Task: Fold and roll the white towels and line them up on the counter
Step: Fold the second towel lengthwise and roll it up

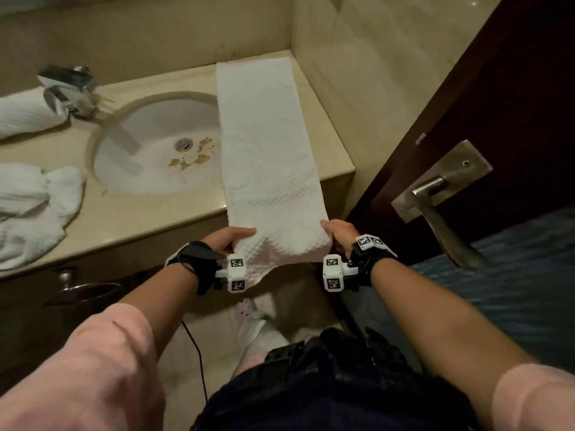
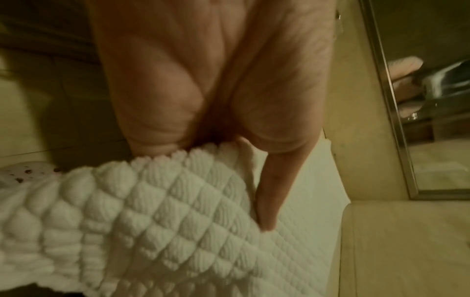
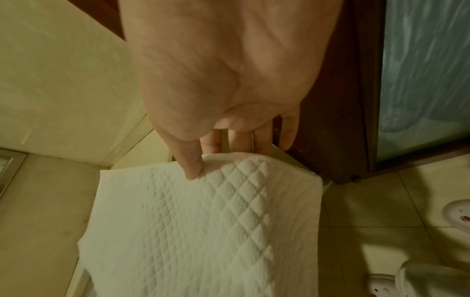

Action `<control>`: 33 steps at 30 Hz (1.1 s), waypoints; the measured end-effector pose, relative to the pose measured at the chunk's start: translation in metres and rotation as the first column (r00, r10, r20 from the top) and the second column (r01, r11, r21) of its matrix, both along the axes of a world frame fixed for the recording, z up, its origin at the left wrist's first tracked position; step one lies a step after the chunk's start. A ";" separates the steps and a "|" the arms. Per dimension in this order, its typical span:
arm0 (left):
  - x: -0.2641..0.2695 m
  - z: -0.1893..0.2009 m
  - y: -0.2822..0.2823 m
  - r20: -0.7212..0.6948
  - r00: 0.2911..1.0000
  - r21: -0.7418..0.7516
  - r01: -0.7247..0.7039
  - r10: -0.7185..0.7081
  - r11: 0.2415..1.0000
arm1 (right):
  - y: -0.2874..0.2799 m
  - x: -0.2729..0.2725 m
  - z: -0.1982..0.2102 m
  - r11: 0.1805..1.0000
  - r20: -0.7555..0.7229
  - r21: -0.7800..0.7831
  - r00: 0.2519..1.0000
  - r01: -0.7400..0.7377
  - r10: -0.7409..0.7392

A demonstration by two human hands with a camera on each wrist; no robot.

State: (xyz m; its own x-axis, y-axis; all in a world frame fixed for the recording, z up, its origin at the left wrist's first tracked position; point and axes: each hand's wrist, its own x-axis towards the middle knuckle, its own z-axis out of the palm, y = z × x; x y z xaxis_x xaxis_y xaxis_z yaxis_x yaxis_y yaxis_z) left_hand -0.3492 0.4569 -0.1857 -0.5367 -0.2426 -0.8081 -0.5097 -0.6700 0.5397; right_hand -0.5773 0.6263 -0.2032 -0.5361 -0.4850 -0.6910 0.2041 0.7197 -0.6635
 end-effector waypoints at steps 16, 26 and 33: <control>0.010 0.034 0.070 0.030 0.971 0.011 -0.238 0.237 0.971 | 0.035 0.011 0.010 0.997 0.204 -0.075 0.978 -0.034 0.049; 0.016 0.032 0.075 0.115 0.971 0.053 -0.215 0.207 0.975 | 0.061 0.027 0.013 0.998 0.240 -0.067 0.970 -0.007 0.023; 0.019 0.025 0.072 0.091 0.984 0.055 -0.161 0.156 0.985 | 0.066 0.034 -0.001 0.992 0.102 -0.041 0.988 0.121 -0.116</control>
